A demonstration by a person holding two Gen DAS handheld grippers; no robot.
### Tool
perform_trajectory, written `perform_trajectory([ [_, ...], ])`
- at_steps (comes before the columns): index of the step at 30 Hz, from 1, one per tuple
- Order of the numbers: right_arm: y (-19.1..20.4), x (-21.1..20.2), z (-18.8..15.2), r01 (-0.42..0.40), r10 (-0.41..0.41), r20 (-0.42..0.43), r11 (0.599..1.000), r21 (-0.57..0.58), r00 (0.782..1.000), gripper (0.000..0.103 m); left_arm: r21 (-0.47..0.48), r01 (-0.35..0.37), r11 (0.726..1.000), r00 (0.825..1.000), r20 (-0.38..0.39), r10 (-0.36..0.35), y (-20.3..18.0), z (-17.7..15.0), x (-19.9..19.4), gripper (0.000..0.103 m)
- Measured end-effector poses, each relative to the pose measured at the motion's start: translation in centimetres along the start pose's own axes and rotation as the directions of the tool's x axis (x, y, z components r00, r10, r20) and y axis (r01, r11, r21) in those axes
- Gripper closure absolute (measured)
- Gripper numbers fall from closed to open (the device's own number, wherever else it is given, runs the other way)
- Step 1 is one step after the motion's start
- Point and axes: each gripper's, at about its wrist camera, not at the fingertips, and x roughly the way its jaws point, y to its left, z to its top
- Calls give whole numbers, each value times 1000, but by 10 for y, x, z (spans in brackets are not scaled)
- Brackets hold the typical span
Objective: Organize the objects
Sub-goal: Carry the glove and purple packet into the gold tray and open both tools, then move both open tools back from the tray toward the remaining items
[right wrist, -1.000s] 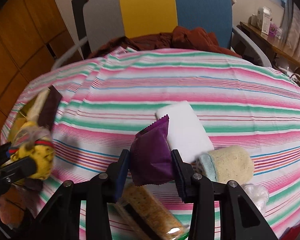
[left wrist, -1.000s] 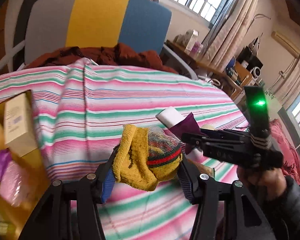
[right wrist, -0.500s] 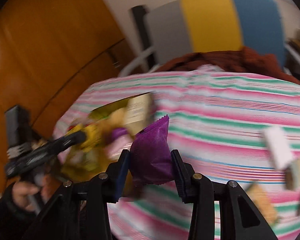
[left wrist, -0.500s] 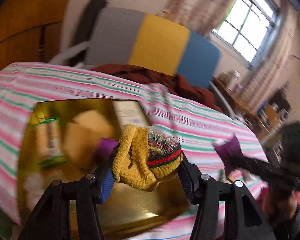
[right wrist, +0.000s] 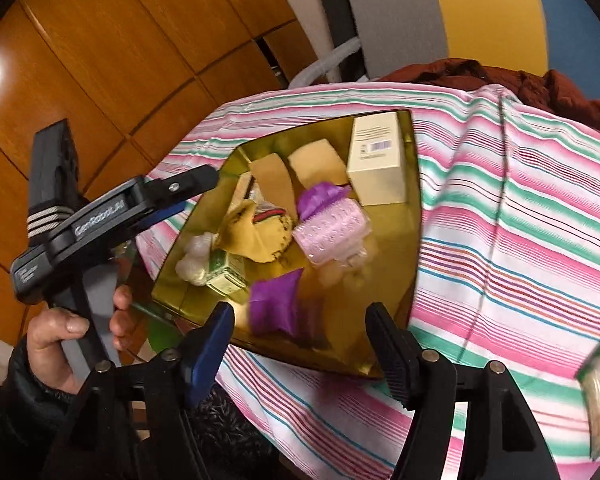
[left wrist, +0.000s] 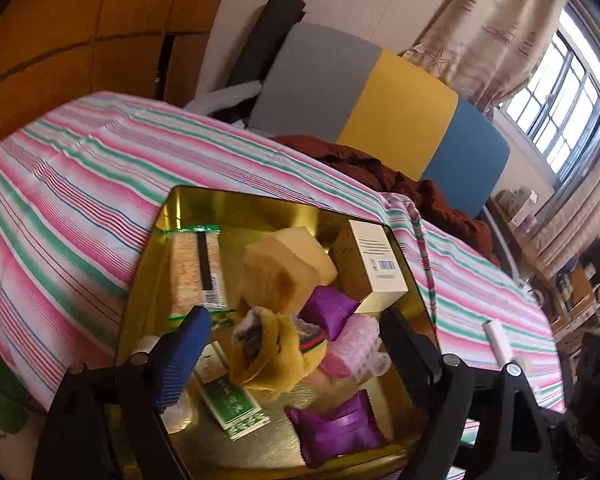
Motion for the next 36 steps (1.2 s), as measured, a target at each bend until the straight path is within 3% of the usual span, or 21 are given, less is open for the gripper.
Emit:
perform_trajectory([
  [7,8,-25,-3,160,-154,100,986,-48,983,18,75,-32,997,998,60,28,-10,-14,-20,15],
  [13,4,-36,-6,216,-208,123,975,-57,970,12,124,-10,992,998,60,3,-19,-24,-28,16],
  [19,-26,-51,-15,274,-273,115,962,10,955,8,139,9,990,998,57,-17,-27,-28,-32,16],
  [24,-72,-72,-28,339,-352,87,932,130,932,7,181,59,982,997,39,-67,-40,-30,-35,17],
  [30,-143,-104,-40,418,-454,26,838,350,890,4,225,114,968,993,14,-120,-59,-35,-37,17],
  [34,-199,-123,-48,491,-541,-54,711,503,839,2,250,147,957,989,-10,-149,-71,-40,-35,17],
  [36,-225,-127,-55,504,-555,-98,649,570,826,2,261,164,951,986,-23,-164,-77,-43,-34,16],
])
